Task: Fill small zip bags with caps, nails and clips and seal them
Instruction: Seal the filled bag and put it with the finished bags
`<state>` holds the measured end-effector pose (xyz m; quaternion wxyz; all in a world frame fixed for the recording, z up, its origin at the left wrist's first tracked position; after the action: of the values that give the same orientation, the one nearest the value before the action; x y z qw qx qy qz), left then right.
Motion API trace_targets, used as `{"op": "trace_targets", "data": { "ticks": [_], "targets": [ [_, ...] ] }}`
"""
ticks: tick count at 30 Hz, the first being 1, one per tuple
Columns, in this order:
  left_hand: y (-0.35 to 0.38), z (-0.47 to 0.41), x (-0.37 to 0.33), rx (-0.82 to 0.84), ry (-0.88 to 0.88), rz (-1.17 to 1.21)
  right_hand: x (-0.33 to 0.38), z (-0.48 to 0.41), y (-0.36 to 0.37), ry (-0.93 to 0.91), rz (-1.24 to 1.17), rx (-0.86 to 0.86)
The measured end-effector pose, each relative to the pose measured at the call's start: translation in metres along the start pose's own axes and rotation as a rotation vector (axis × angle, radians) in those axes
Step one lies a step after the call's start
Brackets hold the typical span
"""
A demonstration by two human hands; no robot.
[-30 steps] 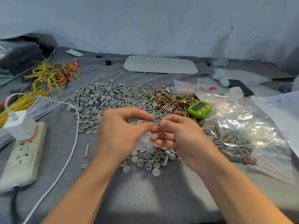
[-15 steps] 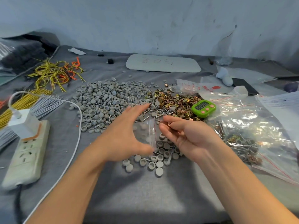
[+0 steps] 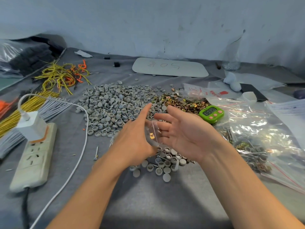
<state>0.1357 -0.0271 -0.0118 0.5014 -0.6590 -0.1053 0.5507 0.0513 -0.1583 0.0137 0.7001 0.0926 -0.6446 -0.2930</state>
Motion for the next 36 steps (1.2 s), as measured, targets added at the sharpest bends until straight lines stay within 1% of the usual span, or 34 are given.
{"op": "trace_targets", "data": {
  "ticks": [4, 6, 8, 9, 11, 13, 15, 16, 18, 20, 22, 24, 26, 27, 29, 31, 32, 34, 36],
  "targets": [
    [-0.002, -0.004, 0.005, -0.046, -0.021, 0.179, 0.000, -0.003, 0.014, -0.070, 0.131, 0.057],
    [-0.006, -0.005, 0.008, -0.077, -0.010, 0.256, 0.002, -0.004, 0.015, -0.161, 0.173, 0.035],
    [-0.007, -0.007, 0.012, -0.089, -0.002, 0.333, 0.008, -0.004, 0.008, -0.277, 0.200, -0.037],
    [-0.008, -0.006, 0.013, -0.098, -0.006, 0.373, 0.012, -0.003, 0.002, -0.324, 0.200, -0.101],
    [-0.011, -0.005, 0.014, -0.140, -0.023, 0.470, 0.020, -0.002, -0.016, -0.389, 0.238, -0.286],
    [-0.016, -0.004, 0.015, -0.212, -0.043, 0.590, 0.026, -0.002, -0.038, -0.420, 0.442, -0.487],
    [-0.023, -0.002, 0.014, -0.310, -0.065, 0.693, 0.027, -0.001, -0.058, -0.403, 0.752, -0.596],
    [-0.026, -0.001, 0.014, -0.371, -0.074, 0.743, 0.027, -0.001, -0.065, -0.383, 0.903, -0.603],
    [-0.033, 0.001, 0.012, -0.505, -0.079, 0.832, 0.026, 0.002, -0.073, -0.336, 1.156, -0.556],
    [-0.040, 0.004, 0.011, -0.644, -0.061, 0.845, 0.024, 0.003, -0.075, -0.302, 1.316, -0.473],
    [-0.043, 0.005, 0.011, -0.767, -0.048, 0.752, 0.023, 0.005, -0.074, -0.303, 1.384, -0.376],
    [-0.039, 0.007, 0.008, -0.860, -0.032, 0.565, 0.021, 0.008, -0.069, -0.282, 1.446, -0.245],
    [-0.031, 0.007, 0.005, -0.861, 0.000, 0.321, 0.019, 0.009, -0.062, -0.241, 1.559, -0.140],
    [-0.025, 0.005, 0.003, -0.821, 0.018, 0.189, 0.017, 0.010, -0.060, -0.223, 1.609, -0.119],
    [-0.013, 0.001, 0.001, -0.671, 0.037, -0.045, 0.016, 0.010, -0.055, -0.199, 1.667, -0.114],
    [0.001, -0.003, 0.000, -0.488, 0.012, -0.212, 0.016, 0.009, -0.053, -0.189, 1.680, -0.088],
    [0.009, -0.003, 0.000, -0.429, 0.012, -0.279, 0.016, 0.009, -0.053, -0.183, 1.681, -0.065],
    [0.020, -0.003, -0.002, -0.385, 0.049, -0.336, 0.015, 0.009, -0.053, -0.180, 1.683, -0.041],
    [0.023, -0.004, -0.003, -0.350, 0.075, -0.332, 0.014, 0.008, -0.054, -0.189, 1.663, -0.057]
  ]
}}
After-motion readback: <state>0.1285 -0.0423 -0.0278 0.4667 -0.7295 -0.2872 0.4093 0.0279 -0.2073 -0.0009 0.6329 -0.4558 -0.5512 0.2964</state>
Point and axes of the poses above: each hand's wrist, its own z-axis away from the middle knuckle, its own y-axis out of the palm, x = y × z, the point moved 1 cm from there along -z, towards the middle knuckle, and after that the axes turned 13 degrees about -y, right-handed, at the moved point
